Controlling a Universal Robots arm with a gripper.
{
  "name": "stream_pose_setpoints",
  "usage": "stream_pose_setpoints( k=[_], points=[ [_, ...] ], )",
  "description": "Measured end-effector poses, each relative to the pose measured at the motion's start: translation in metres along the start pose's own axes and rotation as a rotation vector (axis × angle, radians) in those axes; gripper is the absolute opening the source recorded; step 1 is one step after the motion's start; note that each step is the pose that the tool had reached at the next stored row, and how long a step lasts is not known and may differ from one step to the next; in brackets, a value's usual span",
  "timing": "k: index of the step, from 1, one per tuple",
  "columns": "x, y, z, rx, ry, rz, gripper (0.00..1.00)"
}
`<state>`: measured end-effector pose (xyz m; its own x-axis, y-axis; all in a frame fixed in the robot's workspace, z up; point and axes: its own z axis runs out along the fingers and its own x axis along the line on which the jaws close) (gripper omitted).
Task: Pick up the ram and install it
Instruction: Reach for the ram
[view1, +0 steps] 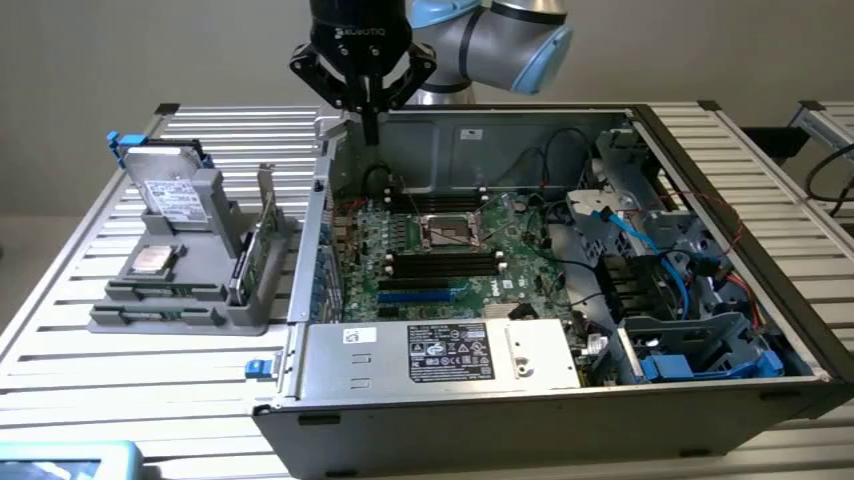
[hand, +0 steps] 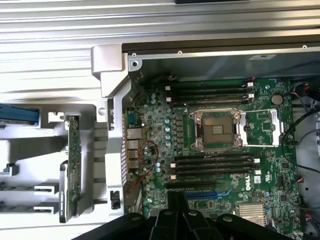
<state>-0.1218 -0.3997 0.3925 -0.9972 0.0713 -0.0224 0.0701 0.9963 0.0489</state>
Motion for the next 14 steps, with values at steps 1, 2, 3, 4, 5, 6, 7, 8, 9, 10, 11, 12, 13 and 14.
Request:
stream_pose_setpoints(
  k=[1, 2, 3, 4, 5, 6, 7, 8, 9, 10, 11, 12, 13, 14],
  points=[
    [0.001, -0.001, 0.0002, 0.0, 0.0, 0.0, 0.11],
    [0.002, -0.0023, 0.0005, -0.0001, -0.0002, 0.0, 0.11],
    [0.004, -0.0039, 0.0006, 0.0, -0.0001, 0.0, 0.11],
    [0.006, -0.0057, 0.0007, -0.0001, -0.0001, 0.0, 0.11],
    [0.008, -0.0076, 0.0006, -0.0001, -0.0001, 0.0, 0.11],
    [0.011, -0.0094, 0.0006, 0.0, -0.0001, 0.0, 0.11],
    [0.013, -0.0108, 0.0005, -0.0001, -0.0001, 0.0, 0.11],
    [0.016, -0.0121, 0.0004, -0.0001, -0.0001, 0.0, 0.11],
    [0.019, -0.0134, 0.0003, -0.0003, -0.0001, 0.0, 0.11],
    [0.022, -0.0146, 0.0002, -0.0004, -0.0001, 0.0, 0.11],
    [0.026, -0.0155, 0.0001, -0.0004, -0.0001, 0.0, 0.11],
    [0.029, -0.0164, 0.0001, -0.0005, -0.0001, 0.0, 0.11],
    [0.033, -0.0172, 0.0001, -0.0004, 0.0, 0.0, 0.11],
    [0.038, -0.018, 0.0001, -0.0004, 0.0, 0.0, 0.11]
  ],
)
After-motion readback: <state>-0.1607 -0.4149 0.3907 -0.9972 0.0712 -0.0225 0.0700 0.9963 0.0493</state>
